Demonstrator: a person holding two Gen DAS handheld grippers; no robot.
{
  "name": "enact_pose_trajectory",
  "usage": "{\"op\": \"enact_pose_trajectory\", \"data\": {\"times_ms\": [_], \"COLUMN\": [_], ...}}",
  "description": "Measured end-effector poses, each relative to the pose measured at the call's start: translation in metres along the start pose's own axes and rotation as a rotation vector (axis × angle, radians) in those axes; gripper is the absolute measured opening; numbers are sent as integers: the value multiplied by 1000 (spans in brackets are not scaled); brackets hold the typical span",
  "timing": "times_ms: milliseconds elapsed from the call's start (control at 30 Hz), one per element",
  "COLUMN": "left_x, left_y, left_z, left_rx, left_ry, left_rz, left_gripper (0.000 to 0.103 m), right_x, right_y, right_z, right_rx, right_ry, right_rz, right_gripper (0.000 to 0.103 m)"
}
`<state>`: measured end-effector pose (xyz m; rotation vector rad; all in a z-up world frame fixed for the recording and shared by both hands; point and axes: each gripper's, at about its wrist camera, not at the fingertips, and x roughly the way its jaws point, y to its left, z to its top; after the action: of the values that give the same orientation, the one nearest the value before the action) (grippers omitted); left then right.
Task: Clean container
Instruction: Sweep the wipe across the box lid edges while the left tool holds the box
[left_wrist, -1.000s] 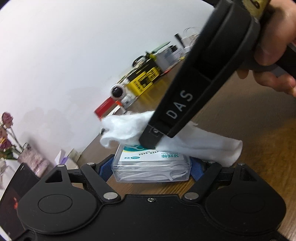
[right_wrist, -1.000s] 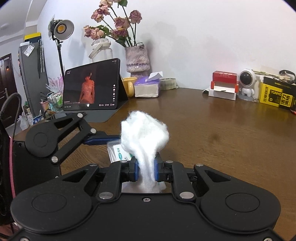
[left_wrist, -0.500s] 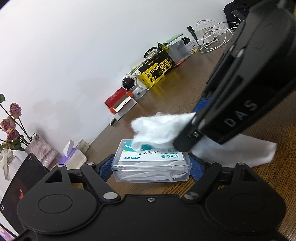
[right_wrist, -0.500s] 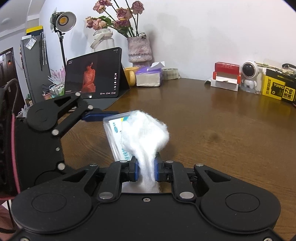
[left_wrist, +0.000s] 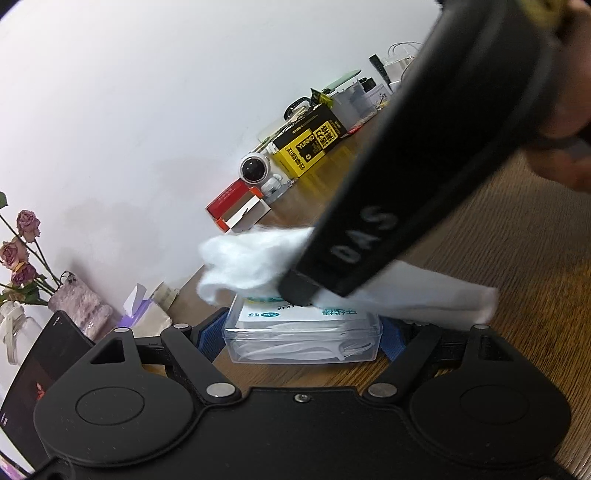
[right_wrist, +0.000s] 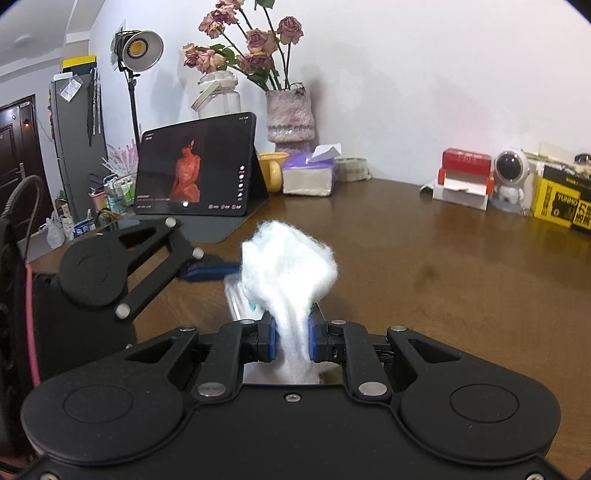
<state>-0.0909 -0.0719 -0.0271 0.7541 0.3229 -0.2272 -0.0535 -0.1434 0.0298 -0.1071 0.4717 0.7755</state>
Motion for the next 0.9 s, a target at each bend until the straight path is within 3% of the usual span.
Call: {"op": "enact_pose_trajectory", "data": {"times_ms": [267,500,767,900], "left_x": [1,-3,-19,-13], "left_y": [-1,-5,-25,-16], "left_z": [1,3,6,6], "left_rx": [12,16,20,19], "left_ry": [-21,-27,-31,-30], "left_rz": [-29,-30,-24,-25], "left_gripper": [80,80,80,80], "right_x": [5,-5,-18,-16], "right_y": [-5,-10,-1,4], "right_z": [4,-13,-27,-20], "right_rx": [-2,26,44,34], "right_ry": [3,41,48,28], "right_rz": [-50,-84,-53,-30], "right_gripper": [17,17,17,17]}}
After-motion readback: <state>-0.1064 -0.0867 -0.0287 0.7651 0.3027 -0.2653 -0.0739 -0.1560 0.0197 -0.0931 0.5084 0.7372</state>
